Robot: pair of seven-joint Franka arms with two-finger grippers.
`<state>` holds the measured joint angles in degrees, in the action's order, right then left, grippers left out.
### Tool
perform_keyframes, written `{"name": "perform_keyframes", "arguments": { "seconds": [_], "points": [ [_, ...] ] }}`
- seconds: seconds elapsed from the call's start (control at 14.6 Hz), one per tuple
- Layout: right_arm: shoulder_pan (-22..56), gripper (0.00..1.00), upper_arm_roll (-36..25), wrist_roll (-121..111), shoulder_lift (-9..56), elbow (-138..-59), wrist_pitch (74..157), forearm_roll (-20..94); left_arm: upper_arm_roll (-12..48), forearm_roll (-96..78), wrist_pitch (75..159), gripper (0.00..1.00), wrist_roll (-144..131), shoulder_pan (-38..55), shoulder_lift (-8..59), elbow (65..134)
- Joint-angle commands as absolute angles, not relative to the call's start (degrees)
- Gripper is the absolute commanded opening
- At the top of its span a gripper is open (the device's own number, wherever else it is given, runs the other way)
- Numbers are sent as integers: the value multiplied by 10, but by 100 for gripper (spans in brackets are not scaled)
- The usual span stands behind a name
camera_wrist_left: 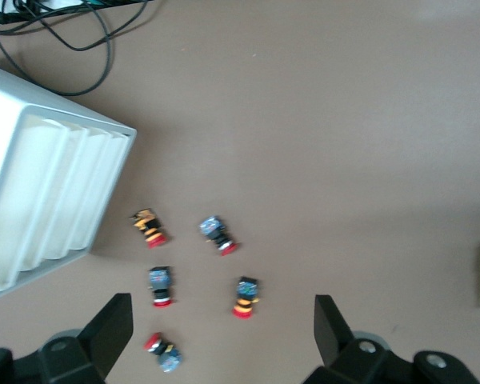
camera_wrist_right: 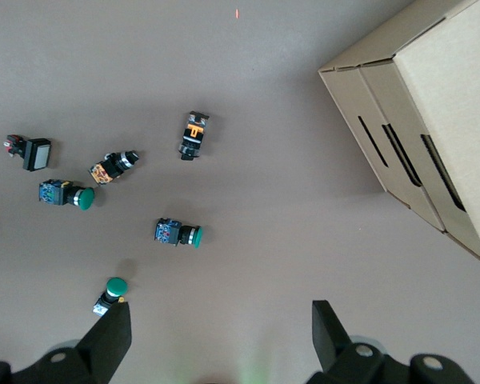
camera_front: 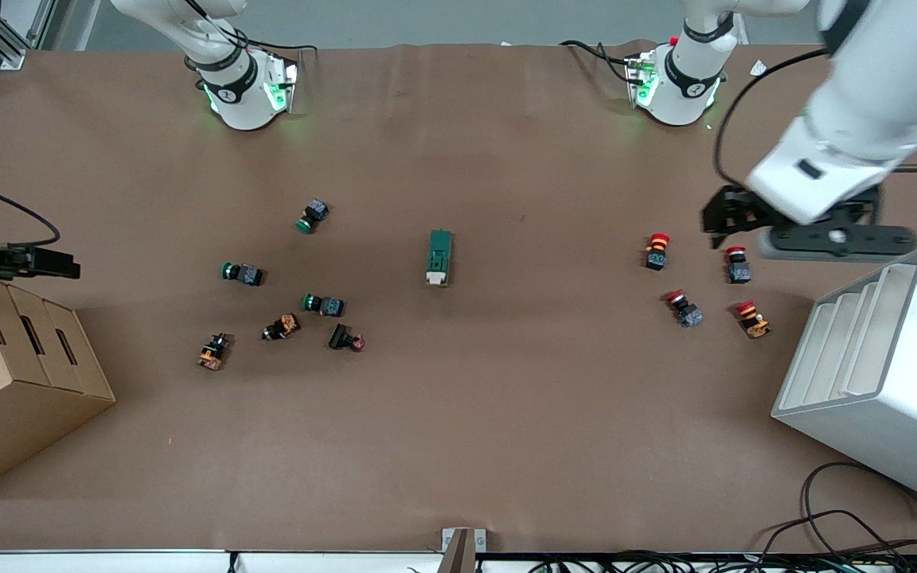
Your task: Close load switch with both arms
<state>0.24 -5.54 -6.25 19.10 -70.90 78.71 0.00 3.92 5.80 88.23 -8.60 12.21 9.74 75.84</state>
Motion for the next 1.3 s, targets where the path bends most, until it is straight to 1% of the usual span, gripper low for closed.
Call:
{"name": "perform_keyframes", "arguments": {
  "seconds": [0.0, 0.2, 0.55, 0.68, 0.82, 1.23],
  "points": [
    [4, 100, -53, -65, 143, -752, 786, 9, 38, 39, 866, 100, -26, 86, 63, 784],
    [11, 100, -54, -65, 98, -805, 804, 7, 11, 2, 858, 100, 2, 74, 43, 808],
    [8, 100, -54, -67, 27, -858, 812, 3, 6, -1, 839, 100, 22, 61, 16, 845],
    [7, 100, -54, -67, 9, -868, 810, 2, 8, 0, 840, 100, 18, 61, -1, 860],
    [6, 100, -54, -67, -3, -877, 811, 2, 18, 0, 840, 100, 23, 34, -4, 861],
    [6, 100, -54, -66, -41, -889, 805, 2, 17, 0, 841, 100, 48, 31, -26, 885]
  ]
}}
